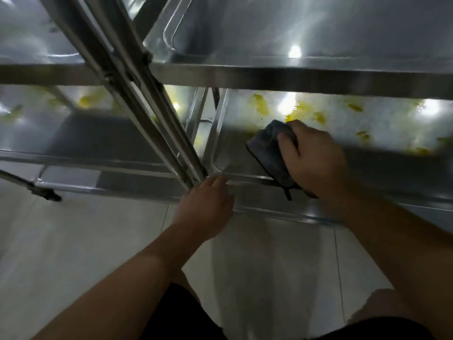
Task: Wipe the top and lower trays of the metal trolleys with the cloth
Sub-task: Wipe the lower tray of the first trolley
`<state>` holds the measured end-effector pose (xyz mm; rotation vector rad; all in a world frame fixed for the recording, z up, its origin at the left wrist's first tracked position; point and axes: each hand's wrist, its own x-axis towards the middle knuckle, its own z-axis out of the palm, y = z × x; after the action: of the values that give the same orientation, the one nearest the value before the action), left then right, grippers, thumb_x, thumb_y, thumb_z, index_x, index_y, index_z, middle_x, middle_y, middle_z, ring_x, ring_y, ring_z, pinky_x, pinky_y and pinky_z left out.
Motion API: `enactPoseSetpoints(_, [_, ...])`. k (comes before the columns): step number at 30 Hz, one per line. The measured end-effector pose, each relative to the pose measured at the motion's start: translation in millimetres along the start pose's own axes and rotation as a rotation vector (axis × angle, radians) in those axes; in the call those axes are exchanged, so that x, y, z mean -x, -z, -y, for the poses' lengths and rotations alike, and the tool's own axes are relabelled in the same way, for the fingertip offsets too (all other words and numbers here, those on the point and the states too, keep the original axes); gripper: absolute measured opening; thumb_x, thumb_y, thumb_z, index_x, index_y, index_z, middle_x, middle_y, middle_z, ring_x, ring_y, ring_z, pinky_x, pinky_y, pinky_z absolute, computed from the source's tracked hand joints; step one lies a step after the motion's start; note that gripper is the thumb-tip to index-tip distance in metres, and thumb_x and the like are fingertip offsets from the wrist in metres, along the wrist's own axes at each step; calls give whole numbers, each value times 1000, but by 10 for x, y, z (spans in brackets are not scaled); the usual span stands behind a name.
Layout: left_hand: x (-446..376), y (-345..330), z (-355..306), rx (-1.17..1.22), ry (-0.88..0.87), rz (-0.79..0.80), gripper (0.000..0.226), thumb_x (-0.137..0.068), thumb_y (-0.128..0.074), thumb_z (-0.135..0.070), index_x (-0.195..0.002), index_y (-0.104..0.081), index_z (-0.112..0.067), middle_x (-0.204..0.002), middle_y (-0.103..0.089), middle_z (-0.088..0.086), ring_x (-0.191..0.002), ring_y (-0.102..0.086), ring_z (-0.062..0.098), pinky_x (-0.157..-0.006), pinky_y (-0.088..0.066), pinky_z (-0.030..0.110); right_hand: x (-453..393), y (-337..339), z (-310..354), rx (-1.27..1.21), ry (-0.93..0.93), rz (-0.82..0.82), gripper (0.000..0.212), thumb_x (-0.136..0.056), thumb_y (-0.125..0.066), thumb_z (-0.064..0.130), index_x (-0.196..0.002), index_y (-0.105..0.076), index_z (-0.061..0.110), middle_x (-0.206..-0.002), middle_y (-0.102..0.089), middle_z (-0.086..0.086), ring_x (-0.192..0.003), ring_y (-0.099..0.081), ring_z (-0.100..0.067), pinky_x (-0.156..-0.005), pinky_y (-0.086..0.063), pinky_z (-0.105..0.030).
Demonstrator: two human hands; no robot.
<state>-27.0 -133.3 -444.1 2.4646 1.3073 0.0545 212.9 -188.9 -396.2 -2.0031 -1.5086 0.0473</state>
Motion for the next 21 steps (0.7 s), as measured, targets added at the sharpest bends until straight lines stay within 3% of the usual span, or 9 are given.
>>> enactPoseSetpoints(6, [5, 50, 302, 137, -17, -238, 33, -106, -51, -43, -135, -59, -31, -133, -62, -5, -100, -68, 18, -86, -57, 39, -361, -251, 9, 72, -2, 5, 41, -104, -32, 47, -107, -57, 15, -82, -59, -5, -74, -54, -28, -64, -38, -38])
enactPoseSetpoints(10, [88, 75, 468, 224, 49, -398, 29, -104, -52, -46, -123, -63, -27, -116, -61, -10, -101, -64, 14, -80, -51, 31, -512, -343, 41, 111, -56, -17, 39, -105, -31, 47, -109, -57, 17, -80, -52, -1, -72, -49, -26, -64, -35, -36])
enactPoseSetpoints(14, [44, 138, 432, 421, 136, -460, 53, -105, -55, -45, -153, -44, -26, -144, -60, -2, -126, -61, 15, -97, -47, 28, -582, -413, 88, 144, -50, -116, 43, -105, -29, 45, -114, -57, 13, -83, -51, -2, -71, -46, -24, -61, -30, -35])
enactPoseSetpoints(16, [-38, 140, 324, 578, 130, -463, 59, -105, -55, -43, -159, -36, -28, -153, -54, -7, -134, -54, 8, -101, -42, 25, -586, -458, 142, 134, -22, -164, 46, -106, -29, 46, -117, -58, 12, -86, -58, -5, -72, -48, -22, -62, -33, -34])
enactPoseSetpoints(18, [-164, 127, 223, 741, 140, -488, 46, -105, -56, -42, -148, -44, -34, -131, -64, -19, -114, -61, -6, -89, -46, 15, -555, -552, 221, 104, 15, -173, 42, -107, -32, 44, -118, -58, 13, -92, -66, -9, -74, -54, -26, -65, -39, -35])
enactPoseSetpoints(20, [-313, 111, 126, 909, 173, -550, 13, -104, -57, -39, -117, -54, -37, -92, -67, -16, -80, -66, -6, -61, -46, 7, -459, -737, 299, 110, 60, -120, 37, -108, -36, 41, -118, -59, 14, -95, -69, -12, -81, -63, -33, -68, -43, -38])
enactPoseSetpoints(21, [-390, 101, 82, 968, 184, -602, 5, -105, -58, -37, -106, -53, -38, -86, -66, -13, -74, -65, -5, -58, -45, 7, -384, -854, 339, 110, 93, -63, 35, -108, -37, 40, -119, -59, 15, -97, -70, -11, -85, -64, -33, -69, -43, -37])
